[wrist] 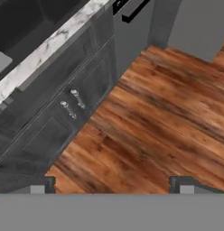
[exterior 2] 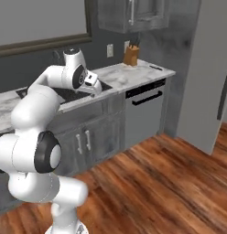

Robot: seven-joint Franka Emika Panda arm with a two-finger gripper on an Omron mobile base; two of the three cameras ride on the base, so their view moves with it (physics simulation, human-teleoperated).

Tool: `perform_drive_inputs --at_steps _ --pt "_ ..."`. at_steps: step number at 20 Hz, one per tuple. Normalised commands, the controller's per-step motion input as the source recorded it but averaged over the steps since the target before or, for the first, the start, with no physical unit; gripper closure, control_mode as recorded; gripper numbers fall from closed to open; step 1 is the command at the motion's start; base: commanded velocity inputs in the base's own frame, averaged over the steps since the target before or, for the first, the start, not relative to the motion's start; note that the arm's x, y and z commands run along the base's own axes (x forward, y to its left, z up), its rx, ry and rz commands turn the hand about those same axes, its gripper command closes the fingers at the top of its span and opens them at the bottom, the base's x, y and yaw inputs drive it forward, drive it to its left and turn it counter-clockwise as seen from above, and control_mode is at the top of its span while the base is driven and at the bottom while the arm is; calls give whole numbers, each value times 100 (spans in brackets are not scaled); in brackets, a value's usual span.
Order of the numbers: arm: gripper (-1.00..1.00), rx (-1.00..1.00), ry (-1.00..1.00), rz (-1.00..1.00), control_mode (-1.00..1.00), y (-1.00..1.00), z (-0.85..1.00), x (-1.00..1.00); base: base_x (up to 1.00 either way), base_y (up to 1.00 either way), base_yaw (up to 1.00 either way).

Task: Retrieve the butter from the fridge and place it on a plate on the dining table. Then retrieve the butter knife by the fridge and place it near the plate.

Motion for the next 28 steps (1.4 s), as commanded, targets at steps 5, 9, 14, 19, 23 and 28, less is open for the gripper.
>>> perform_drive_inputs --at_steps 5,9,14,19,23,28 --pt "-100 0 0 0 100 0 0 0 90 -80 30" --pt "-100 0 0 0 100 0 0 0 81 -83 31" --pt "-100 0 0 0 100 0 0 0 59 -90 31" --pt "-100 0 0 0 100 0 0 0 54 -91 34" --pt "-100 0 0 0 100 0 0 0 42 -88 39" --pt "-100 0 0 0 100 0 0 0 43 -85 42"
